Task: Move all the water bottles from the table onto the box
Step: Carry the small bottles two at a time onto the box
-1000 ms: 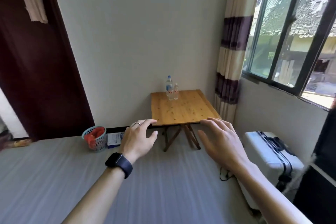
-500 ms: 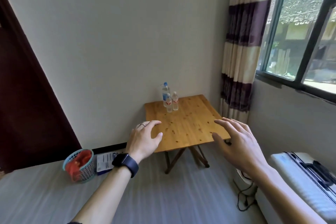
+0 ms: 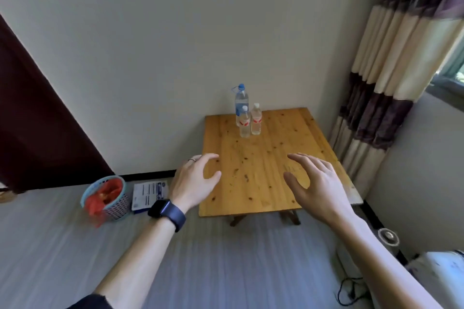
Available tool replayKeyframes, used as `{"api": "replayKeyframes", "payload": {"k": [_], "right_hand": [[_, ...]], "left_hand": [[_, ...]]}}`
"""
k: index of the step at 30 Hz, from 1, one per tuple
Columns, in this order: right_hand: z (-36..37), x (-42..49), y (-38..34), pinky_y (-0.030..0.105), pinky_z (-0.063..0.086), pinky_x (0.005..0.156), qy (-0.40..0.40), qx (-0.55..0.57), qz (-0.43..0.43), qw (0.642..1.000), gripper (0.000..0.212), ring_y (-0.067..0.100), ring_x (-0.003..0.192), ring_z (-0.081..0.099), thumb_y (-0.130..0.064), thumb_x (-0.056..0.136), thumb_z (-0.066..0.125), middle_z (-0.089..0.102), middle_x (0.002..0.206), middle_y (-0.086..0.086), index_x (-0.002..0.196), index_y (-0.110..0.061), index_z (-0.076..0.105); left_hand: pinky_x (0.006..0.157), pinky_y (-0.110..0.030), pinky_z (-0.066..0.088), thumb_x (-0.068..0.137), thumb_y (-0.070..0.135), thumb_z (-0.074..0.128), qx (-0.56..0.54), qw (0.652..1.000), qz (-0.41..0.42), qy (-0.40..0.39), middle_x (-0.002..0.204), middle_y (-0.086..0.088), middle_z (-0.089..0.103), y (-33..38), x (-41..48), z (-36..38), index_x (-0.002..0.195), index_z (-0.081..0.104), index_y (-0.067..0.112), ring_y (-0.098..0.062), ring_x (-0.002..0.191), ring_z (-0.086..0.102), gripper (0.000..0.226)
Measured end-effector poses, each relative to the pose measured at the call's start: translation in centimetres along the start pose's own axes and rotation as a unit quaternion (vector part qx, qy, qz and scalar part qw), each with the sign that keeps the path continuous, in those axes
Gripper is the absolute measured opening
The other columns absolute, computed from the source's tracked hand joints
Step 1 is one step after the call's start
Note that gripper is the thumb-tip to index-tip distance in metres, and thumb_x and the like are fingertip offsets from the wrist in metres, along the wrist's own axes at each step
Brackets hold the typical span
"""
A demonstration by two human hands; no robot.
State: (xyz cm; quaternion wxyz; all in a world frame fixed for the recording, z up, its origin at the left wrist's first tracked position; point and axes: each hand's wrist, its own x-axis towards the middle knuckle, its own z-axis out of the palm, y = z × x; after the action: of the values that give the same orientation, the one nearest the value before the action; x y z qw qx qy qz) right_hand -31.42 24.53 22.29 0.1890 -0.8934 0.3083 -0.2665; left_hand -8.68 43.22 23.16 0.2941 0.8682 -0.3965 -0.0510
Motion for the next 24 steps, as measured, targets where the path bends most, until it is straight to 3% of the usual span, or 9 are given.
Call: {"api": "replayKeyframes", "payload": {"k": [11, 15, 19, 24], "right_hand": [[12.1, 17.8, 5.7, 0.025, 0.034, 0.103, -0.077, -0.028, 0.043, 0.996, 0.047, 0.017, 0.134, 0.041, -0.055, 0.093, 0.054, 0.056, 0.139, -0.013, 0.137, -0.04, 0.053], [15.0, 23.8, 8.4, 0.024, 0.033, 0.097, -0.09, -0.047, 0.08, 0.992, 0.046, 0.018, 0.133, 0.041, -0.055, 0.093, 0.054, 0.056, 0.138, -0.014, 0.138, -0.042, 0.05], [17.5, 29.6, 12.0, 0.025, 0.036, 0.096, -0.113, -0.055, 0.114, 0.986, 0.05, 0.019, 0.132, 0.041, -0.056, 0.093, 0.053, 0.056, 0.139, -0.013, 0.14, -0.04, 0.048], [22.6, 39.9, 17.4, 0.033, 0.04, 0.098, -0.153, -0.042, 0.127, 0.979, 0.057, 0.026, 0.124, 0.047, -0.054, 0.094, 0.055, 0.059, 0.135, -0.004, 0.145, -0.035, 0.043]], "left_hand": [[0.105, -0.034, 0.039, 0.095, 0.038, 0.061, -0.025, 0.996, -0.051, -0.068, 0.138, 0.0, 0.055, -7.7, 19.9, 8.5, 0.137, 0.052, 0.032, -0.021, 0.131, 0.046, 0.043], [0.1, -0.037, 0.044, 0.094, 0.045, 0.057, -0.001, 0.992, -0.056, -0.111, 0.134, -0.001, 0.057, -9.2, 28.3, 11.7, 0.139, 0.047, 0.036, -0.023, 0.128, 0.049, 0.046], [0.084, -0.033, 0.049, 0.093, 0.053, 0.055, 0.005, 0.988, -0.047, -0.146, 0.129, -0.002, 0.058, -9.0, 35.7, 15.0, 0.142, 0.04, 0.04, -0.023, 0.112, 0.058, 0.053], [0.094, -0.041, 0.051, 0.092, 0.049, 0.059, -0.01, 0.989, -0.062, -0.133, 0.136, -0.008, 0.055, -8.8, 46.2, 19.7, 0.145, 0.034, 0.036, -0.026, 0.12, 0.054, 0.059]]}}
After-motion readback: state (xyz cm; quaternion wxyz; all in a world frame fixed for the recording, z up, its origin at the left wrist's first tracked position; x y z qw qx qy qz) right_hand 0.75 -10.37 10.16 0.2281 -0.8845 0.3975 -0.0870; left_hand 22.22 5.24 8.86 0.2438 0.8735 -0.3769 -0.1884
